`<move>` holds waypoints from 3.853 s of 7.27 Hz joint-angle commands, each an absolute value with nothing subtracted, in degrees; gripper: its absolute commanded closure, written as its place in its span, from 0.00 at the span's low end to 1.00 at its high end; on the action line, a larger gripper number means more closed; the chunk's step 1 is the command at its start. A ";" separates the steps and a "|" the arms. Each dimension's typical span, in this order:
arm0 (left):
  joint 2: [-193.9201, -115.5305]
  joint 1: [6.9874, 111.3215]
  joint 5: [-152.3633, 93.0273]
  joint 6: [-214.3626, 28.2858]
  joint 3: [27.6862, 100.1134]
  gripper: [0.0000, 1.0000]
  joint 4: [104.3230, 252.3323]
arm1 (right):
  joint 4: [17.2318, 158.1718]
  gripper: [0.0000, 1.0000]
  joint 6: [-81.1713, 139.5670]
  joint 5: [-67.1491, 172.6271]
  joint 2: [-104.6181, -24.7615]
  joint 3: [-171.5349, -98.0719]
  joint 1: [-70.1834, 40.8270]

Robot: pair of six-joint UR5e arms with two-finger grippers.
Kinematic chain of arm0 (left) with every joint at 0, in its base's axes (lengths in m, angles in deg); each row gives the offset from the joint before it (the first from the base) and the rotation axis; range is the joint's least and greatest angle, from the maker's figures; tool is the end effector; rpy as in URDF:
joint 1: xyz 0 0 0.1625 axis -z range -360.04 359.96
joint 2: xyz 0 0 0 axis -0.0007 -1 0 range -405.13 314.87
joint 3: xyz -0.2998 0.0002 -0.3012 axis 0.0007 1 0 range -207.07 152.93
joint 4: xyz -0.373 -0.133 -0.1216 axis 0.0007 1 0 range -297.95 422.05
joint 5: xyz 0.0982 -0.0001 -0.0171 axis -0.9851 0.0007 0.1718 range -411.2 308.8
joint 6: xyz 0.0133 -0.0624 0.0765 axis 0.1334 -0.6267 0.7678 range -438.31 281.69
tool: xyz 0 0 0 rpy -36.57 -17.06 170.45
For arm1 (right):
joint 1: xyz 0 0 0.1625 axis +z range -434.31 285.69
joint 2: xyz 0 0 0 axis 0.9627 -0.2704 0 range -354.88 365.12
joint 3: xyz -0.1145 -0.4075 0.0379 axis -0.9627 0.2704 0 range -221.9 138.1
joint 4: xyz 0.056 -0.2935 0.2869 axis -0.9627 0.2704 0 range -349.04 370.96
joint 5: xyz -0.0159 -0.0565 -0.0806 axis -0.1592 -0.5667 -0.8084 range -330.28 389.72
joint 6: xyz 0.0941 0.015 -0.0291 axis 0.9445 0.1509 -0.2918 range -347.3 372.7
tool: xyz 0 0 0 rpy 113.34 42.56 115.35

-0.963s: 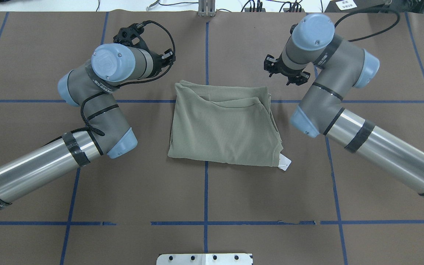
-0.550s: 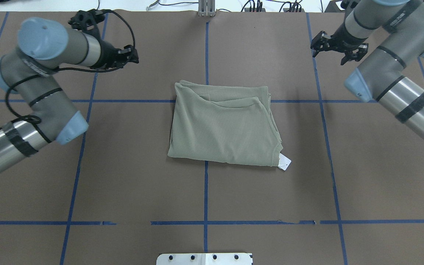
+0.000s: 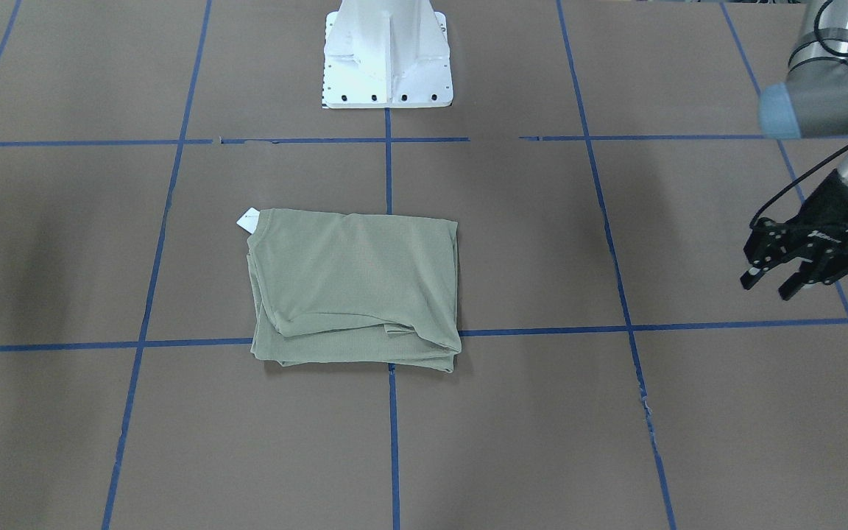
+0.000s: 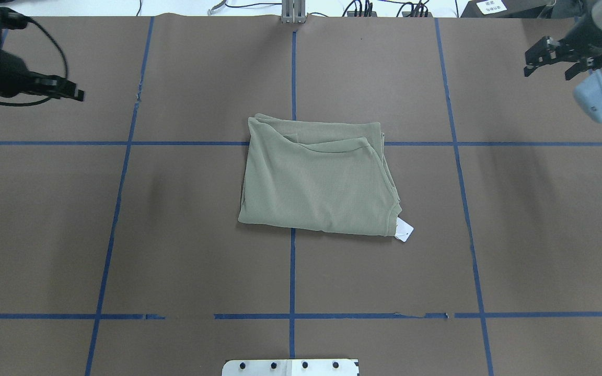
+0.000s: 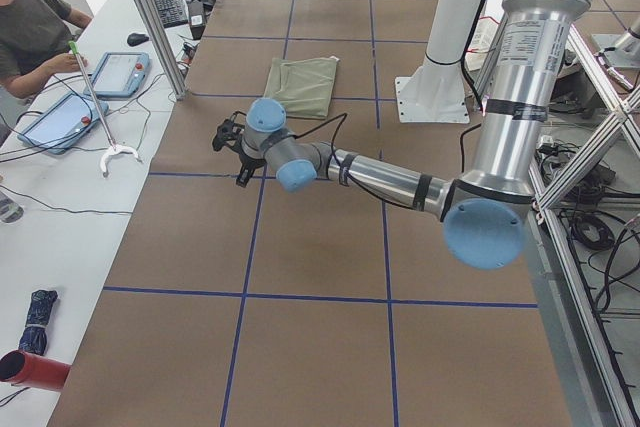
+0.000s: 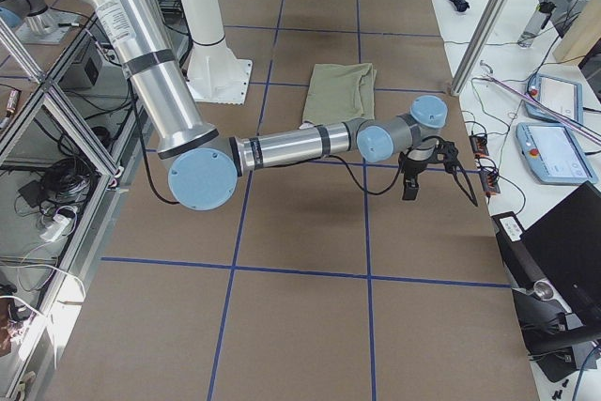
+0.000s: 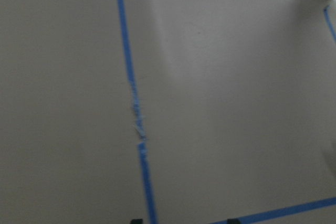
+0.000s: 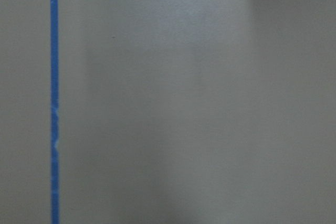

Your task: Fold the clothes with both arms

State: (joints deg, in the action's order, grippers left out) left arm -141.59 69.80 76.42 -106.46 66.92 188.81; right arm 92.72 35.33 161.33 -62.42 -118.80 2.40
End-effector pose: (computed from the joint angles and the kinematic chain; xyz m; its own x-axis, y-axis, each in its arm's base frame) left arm 0.1247 -0.5499 0.4941 0.6300 0.3105 -0.7118 0.0716 0.8894 0.4514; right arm -0.0881 -0.6645 0.5322 0.7133 0.0180 0.7006 -0.0600 0.9976 0.0354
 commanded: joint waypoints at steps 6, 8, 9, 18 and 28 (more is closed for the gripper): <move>-133.57 89.25 82.13 -79.45 69.08 0.00 168.75 | 103.86 0.00 20.34 164.72 -74.33 -129.43 8.13; -130.92 89.34 82.13 -79.80 72.67 0.00 168.40 | 103.16 0.00 20.34 164.10 -74.51 -129.35 8.04; -130.13 89.26 82.39 -79.80 71.82 0.00 168.40 | 102.98 0.00 20.34 164.10 -74.51 -129.52 8.13; -126.52 88.99 89.47 -82.35 74.19 0.00 167.61 | 103.06 0.00 22.88 164.37 -78.64 -135.15 7.34; -127.40 88.73 84.06 -77.08 73.04 0.00 157.50 | 103.15 0.00 24.48 163.22 -78.99 -137.95 7.17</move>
State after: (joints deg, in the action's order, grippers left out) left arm -127.38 88.74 84.10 -77.33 72.91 157.65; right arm 103.08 24.54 163.34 -78.69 -136.86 7.25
